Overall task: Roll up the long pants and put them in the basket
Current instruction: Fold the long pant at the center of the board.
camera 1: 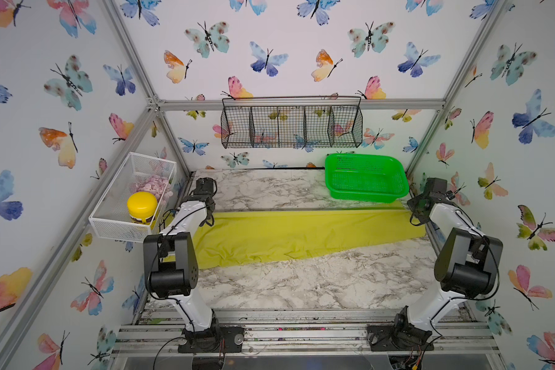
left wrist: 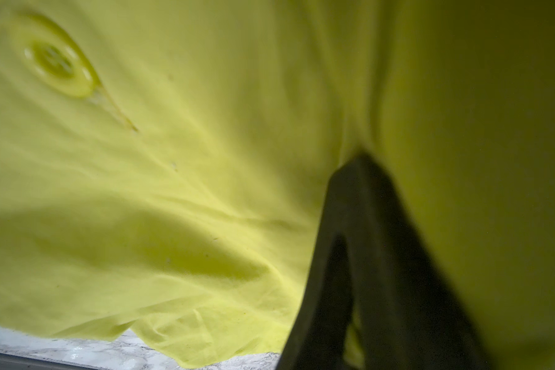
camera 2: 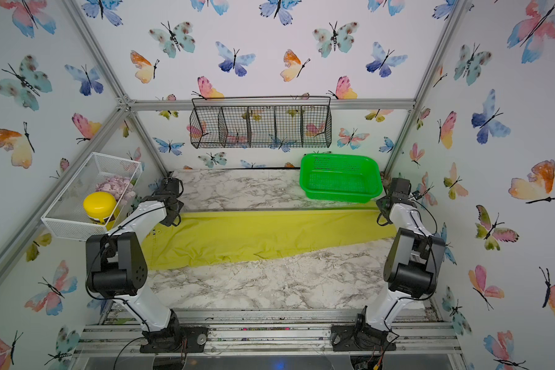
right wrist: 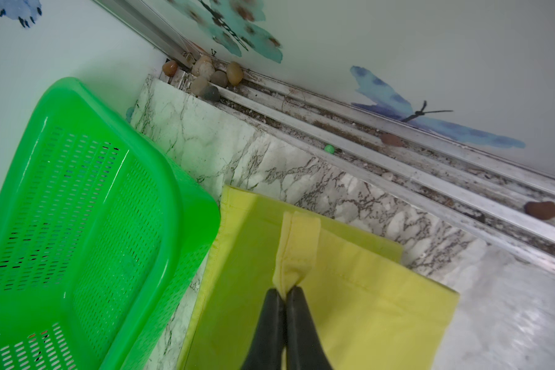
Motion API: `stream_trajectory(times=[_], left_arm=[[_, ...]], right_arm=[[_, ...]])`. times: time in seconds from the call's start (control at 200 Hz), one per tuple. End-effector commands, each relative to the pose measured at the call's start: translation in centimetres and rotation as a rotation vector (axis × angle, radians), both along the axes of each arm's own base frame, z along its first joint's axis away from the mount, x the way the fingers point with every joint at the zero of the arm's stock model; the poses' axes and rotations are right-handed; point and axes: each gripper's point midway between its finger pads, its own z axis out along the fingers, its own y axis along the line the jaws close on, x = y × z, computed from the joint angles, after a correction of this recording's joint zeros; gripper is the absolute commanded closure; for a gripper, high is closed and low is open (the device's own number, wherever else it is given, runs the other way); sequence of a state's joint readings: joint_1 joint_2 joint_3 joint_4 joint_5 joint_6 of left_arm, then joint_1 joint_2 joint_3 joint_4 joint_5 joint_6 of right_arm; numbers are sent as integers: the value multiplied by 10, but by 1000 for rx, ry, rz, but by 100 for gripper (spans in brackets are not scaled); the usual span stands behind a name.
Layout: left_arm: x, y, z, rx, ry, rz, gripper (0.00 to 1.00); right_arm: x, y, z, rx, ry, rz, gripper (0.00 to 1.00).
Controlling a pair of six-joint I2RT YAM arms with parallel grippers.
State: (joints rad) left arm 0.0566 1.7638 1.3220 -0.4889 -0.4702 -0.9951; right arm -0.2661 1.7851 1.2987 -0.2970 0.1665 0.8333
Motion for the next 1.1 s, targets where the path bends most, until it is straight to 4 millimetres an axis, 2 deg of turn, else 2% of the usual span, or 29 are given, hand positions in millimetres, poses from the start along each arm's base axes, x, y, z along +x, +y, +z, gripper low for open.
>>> stream_trajectory(times=[0.0,0.295,0.355,0.481,0.556,0.711,0.801,0.826,0.871,0.921,0.931,0.936,0.941,0.951,1.026,1.096], left_arm=[[3,54,22,201,-24,149,100],[22,54,1,200,18,117,100],[26,53,-3,201,31,102,82],[30,53,-10,200,47,86,51],[31,52,-12,200,51,75,45],[30,50,-9,193,46,57,44],[26,47,-8,187,46,49,44],[25,47,-7,184,43,48,44],[21,44,-8,177,43,45,44],[17,41,-9,167,42,41,44],[17,40,-9,165,40,39,44],[16,40,-9,163,40,37,44],[16,40,-9,162,41,37,45],[16,39,-9,160,41,36,45],[11,32,-10,146,41,20,45],[5,25,-13,135,50,10,46]], right_arm=[[8,-62,42,-222,-93,-204,96],[28,-57,25,-223,-70,-204,96],[31,-57,20,-229,-58,-206,96],[35,-55,4,-223,-29,-207,96],[39,-52,-3,-228,-28,-200,93],[47,-46,-15,-216,-48,-161,81],[56,-39,-17,-199,-75,-111,69],[58,-38,-17,-196,-79,-103,63],[59,-37,-17,-195,-79,-88,45],[60,-35,-15,-198,-84,-76,33],[61,-34,-14,-199,-86,-71,25],[61,-34,-14,-200,-87,-68,13],[61,-34,-13,-202,-88,-66,7],[61,-34,-12,-203,-89,-62,2],[60,-32,2,-238,-91,-33,1],[50,-31,18,-285,-63,-17,1]])
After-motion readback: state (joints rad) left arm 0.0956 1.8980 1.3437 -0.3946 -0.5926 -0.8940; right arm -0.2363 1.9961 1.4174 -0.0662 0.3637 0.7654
